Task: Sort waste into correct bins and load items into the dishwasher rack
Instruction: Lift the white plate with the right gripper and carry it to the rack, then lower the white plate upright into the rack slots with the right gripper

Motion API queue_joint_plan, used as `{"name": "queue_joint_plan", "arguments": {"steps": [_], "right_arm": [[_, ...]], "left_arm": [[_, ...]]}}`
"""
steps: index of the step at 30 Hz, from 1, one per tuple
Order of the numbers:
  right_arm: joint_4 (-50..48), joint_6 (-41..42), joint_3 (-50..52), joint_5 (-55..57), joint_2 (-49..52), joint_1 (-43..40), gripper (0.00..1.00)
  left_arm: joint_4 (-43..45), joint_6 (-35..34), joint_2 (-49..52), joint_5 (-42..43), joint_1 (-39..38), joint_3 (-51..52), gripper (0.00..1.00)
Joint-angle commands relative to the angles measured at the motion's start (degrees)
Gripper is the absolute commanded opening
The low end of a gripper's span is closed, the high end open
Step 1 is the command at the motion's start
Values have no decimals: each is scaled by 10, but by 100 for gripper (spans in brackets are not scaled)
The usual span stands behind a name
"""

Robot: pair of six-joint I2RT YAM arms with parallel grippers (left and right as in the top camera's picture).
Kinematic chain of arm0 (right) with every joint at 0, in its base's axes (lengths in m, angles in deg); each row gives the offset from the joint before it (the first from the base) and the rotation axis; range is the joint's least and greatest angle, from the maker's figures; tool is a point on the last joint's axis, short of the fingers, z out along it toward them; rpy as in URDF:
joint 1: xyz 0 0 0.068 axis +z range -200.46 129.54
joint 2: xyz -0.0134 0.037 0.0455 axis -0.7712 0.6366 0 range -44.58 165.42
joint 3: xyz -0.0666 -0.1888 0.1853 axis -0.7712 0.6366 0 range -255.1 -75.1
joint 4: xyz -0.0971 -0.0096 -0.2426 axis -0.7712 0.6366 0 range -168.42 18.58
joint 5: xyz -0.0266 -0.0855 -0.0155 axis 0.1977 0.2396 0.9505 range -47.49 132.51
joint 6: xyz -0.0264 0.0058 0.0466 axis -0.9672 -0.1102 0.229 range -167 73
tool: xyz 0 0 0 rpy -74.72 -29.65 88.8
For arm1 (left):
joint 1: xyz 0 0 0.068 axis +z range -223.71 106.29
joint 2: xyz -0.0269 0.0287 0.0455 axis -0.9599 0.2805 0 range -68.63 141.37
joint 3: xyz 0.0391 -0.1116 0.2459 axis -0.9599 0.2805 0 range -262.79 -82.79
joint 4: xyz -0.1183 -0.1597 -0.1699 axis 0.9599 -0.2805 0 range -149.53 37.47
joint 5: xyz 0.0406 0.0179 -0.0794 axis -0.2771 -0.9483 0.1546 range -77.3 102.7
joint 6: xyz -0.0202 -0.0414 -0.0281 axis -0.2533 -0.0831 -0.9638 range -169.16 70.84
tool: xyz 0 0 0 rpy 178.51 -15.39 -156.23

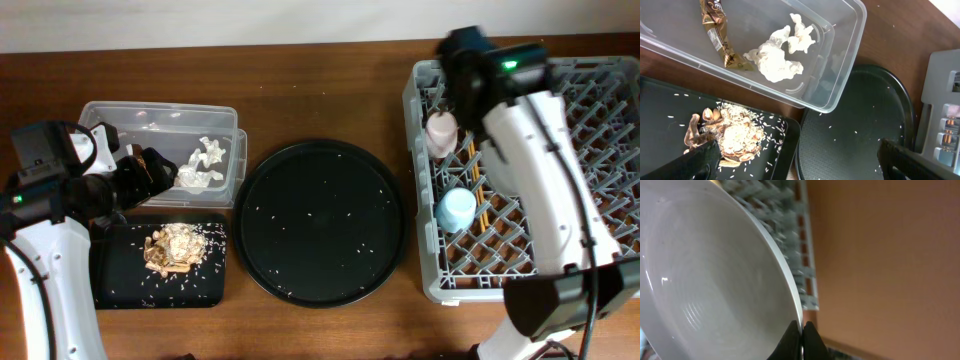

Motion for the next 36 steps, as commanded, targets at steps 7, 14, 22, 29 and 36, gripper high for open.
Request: {"name": "queue_joint_plan", "arguments": {"steps": [7, 14, 22, 29, 36], "right_arm": [[-30, -40, -10, -21, -3, -153, 4], [-61, -73, 5, -41, 7, -173, 4], [-85, -117, 31, -49, 8, -174, 4], [-110, -179, 47, -109, 8, -174, 4], [-167, -258, 95, -113, 8, -174, 4]], "left_arm": [[1, 4, -10, -4, 3, 2, 100], [1, 4, -10, -4, 3, 2, 100], [1, 4, -10, -4, 3, 2, 100], [1, 4, -10, -4, 3, 2, 100], [1, 4, -10, -4, 3, 2, 100]]}}
